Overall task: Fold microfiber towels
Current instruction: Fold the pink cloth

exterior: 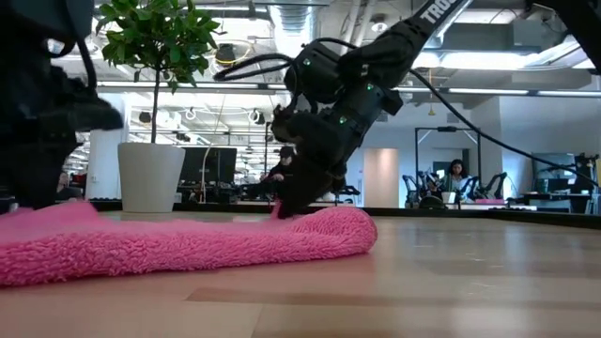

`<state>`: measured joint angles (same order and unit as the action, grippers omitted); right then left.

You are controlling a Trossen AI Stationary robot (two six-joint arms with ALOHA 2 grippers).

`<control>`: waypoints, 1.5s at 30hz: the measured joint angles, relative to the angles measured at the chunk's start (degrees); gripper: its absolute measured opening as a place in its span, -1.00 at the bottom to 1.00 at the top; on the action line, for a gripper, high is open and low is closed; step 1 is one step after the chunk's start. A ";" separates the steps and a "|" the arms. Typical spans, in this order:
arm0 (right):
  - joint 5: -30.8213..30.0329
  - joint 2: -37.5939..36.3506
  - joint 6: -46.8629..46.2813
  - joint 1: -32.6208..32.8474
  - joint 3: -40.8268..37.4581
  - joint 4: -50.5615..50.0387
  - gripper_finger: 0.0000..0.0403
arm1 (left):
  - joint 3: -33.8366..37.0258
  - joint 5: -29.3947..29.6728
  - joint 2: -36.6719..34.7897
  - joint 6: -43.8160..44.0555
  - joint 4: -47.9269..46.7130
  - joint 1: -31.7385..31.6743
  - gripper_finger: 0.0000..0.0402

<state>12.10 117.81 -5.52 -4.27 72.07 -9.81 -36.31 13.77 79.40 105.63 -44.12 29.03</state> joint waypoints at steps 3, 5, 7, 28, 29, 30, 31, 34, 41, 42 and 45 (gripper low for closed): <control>-0.16 -2.10 0.00 0.00 0.01 -2.35 -0.97 | -2.04 1.47 -0.18 -1.44 -1.73 0.03 -1.00; -0.39 -4.31 0.01 -0.14 0.00 -3.11 -0.97 | -3.91 2.92 -0.22 -2.32 -3.33 0.03 -1.00; -0.42 -6.97 0.04 -0.37 0.00 -4.48 -0.97 | -6.16 4.66 -0.22 -2.94 -6.20 0.04 -1.00; -15.70 -30.75 6.42 -7.26 -0.02 -13.20 -0.97 | -40.77 30.36 -0.28 -29.58 -35.50 -16.08 -1.00; -16.74 -32.13 7.21 -7.78 -0.02 -13.66 -0.97 | -42.55 31.85 -0.28 -32.21 -35.56 -17.26 -1.00; -18.29 -33.23 8.34 -8.11 0.00 -13.21 -0.97 | -44.19 33.13 -0.31 -34.94 -35.49 -18.34 -1.00; -19.88 -34.25 9.39 -8.35 0.05 -13.20 -0.97 | -45.57 34.06 -0.31 -37.72 -35.45 -19.47 -1.00; -21.12 -36.68 11.40 -8.95 0.03 -14.42 -0.97 | -48.29 35.62 -0.32 -44.12 -34.94 -22.08 -1.00; -21.00 -39.48 8.95 -4.82 0.03 -24.56 -0.97 | -48.83 29.38 -0.31 -47.56 -34.91 -20.63 -1.00; -21.00 -39.48 8.52 -3.82 0.03 -26.26 -0.97 | -48.81 28.05 -0.18 -47.31 -35.03 -19.69 -1.00; -20.96 -39.03 6.69 -0.42 0.03 -30.80 -0.97 | -48.78 22.70 0.59 -45.75 -35.74 -16.84 -1.00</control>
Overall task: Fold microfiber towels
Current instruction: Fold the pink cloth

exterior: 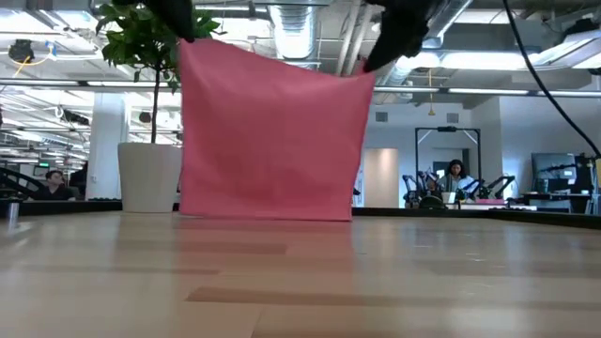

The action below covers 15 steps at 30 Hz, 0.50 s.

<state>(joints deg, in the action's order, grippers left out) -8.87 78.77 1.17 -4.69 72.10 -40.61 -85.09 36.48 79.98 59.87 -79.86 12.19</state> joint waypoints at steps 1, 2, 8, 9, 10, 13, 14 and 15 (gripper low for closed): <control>0.16 0.56 -0.82 1.30 0.00 -1.09 -0.97 | 0.01 -1.84 0.43 0.92 -0.64 0.95 -1.00; 0.82 1.14 -1.66 2.44 -0.03 -2.73 -0.97 | -0.03 -3.42 1.06 1.85 -1.07 1.91 -1.00; 5.93 4.09 -6.39 8.57 -0.24 -7.37 -0.97 | -0.01 -12.12 5.44 8.05 -2.67 8.11 -1.00; 7.32 4.90 -7.11 9.57 -0.03 -6.54 -0.97 | -0.03 -13.49 6.37 8.62 -2.72 9.02 -1.00; 8.64 5.52 -7.67 10.40 0.05 -6.28 -0.97 | 0.01 -14.93 7.37 9.38 -2.81 10.07 -1.00; 11.59 7.64 -8.73 12.49 -0.11 -7.24 -0.97 | -0.09 -18.14 10.14 10.96 -2.84 12.36 -1.00; 12.42 8.60 -8.75 13.19 -0.07 -7.10 -0.97 | 0.01 -19.48 11.16 11.25 -2.96 13.04 -1.00; 12.98 9.64 -8.76 13.76 -0.07 -7.07 -0.97 | 0.01 -20.36 12.14 11.33 -2.71 13.57 -1.00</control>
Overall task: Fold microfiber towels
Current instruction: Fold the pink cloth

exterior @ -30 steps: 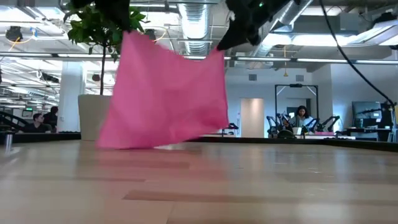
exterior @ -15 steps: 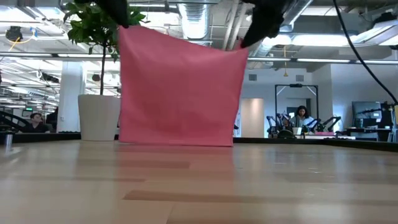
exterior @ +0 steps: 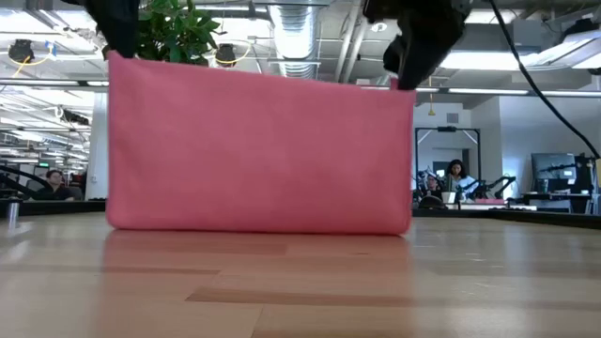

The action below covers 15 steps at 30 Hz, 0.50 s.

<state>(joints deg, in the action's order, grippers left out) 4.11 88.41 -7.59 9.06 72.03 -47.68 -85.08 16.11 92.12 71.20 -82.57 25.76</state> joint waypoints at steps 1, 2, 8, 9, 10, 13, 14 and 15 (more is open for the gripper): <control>0.42 0.96 0.02 0.43 0.00 0.15 -0.97 | -0.02 -0.83 0.92 0.02 0.21 0.27 -1.00; 0.53 1.80 0.02 0.76 0.00 0.22 -0.97 | -0.02 -1.32 1.67 -0.01 0.20 0.74 -1.00; 0.49 5.22 -0.02 1.42 0.00 0.33 -0.97 | -0.01 -2.64 4.61 0.74 0.62 1.27 -1.00; 0.46 5.38 -0.03 1.38 0.00 0.27 -0.97 | -0.02 -2.58 4.65 1.24 0.64 1.27 -1.00; 0.45 5.43 0.00 1.33 0.00 0.22 -0.97 | -0.02 -2.38 4.65 1.76 0.66 1.27 -1.00; -0.10 5.43 -0.02 1.14 0.00 0.18 -0.97 | -0.02 -1.36 4.65 3.60 0.23 1.19 -1.00; -0.96 5.43 -0.12 0.94 0.00 0.18 -0.97 | -0.02 -0.88 4.65 4.22 -0.21 1.16 -1.00; -1.81 5.43 -0.41 0.82 0.00 0.17 -0.97 | -0.02 -0.44 4.65 4.78 -0.69 1.13 -1.00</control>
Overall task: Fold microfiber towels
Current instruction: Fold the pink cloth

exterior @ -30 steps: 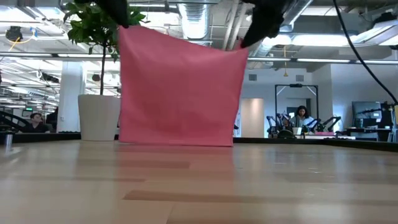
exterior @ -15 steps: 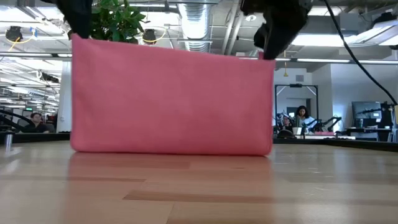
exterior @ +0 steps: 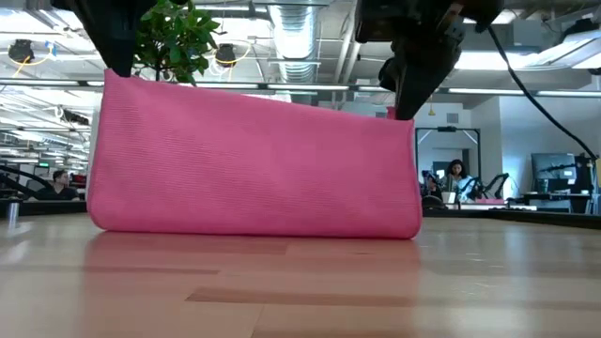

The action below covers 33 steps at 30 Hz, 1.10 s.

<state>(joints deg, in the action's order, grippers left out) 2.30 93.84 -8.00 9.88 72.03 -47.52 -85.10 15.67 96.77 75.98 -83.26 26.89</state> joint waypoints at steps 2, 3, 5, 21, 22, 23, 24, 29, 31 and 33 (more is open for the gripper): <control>-1.26 0.00 -0.96 -0.70 0.00 -0.15 -0.97 | 0.00 0.49 0.00 0.45 -0.27 -0.42 -1.00; -1.78 0.00 -1.04 -1.08 0.00 -0.29 -0.97 | 0.00 0.67 0.00 0.55 -0.27 -0.75 -1.00; -3.03 0.37 -1.06 -1.74 0.00 -0.19 -0.97 | 0.00 1.00 0.00 0.47 -0.47 -1.67 -1.00; -5.41 4.62 -0.57 -4.16 -1.46 0.32 -0.97 | -0.02 0.42 4.31 -8.27 -0.17 -8.44 -1.00; -5.38 4.76 -0.57 -4.23 -1.46 0.35 -0.97 | -0.07 0.14 4.47 -8.64 0.02 -8.86 -1.00; -5.22 4.93 -0.59 -4.30 -1.46 0.63 -0.97 | 0.00 -0.20 4.68 -8.73 -0.13 -9.14 -1.00; -5.22 5.12 -0.60 -4.33 -1.47 0.61 -0.97 | 0.07 -0.50 4.79 -8.76 -0.09 -9.45 -1.00; -5.22 5.05 -0.60 -4.64 -1.47 0.12 -0.89 | 0.02 -0.26 4.63 -7.38 -0.01 -10.78 -1.00; -5.19 5.05 -0.59 -4.78 -1.46 0.17 -0.84 | 0.02 -0.36 4.61 -7.35 -0.29 -11.01 -1.00; -5.19 5.05 -0.58 -4.80 -1.46 0.14 -0.79 | 0.02 -0.36 4.61 -7.68 -0.26 -11.06 -0.99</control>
<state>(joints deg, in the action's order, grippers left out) -2.90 98.89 -8.58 5.08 70.57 -47.37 -85.08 15.31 101.38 68.30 -83.52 15.82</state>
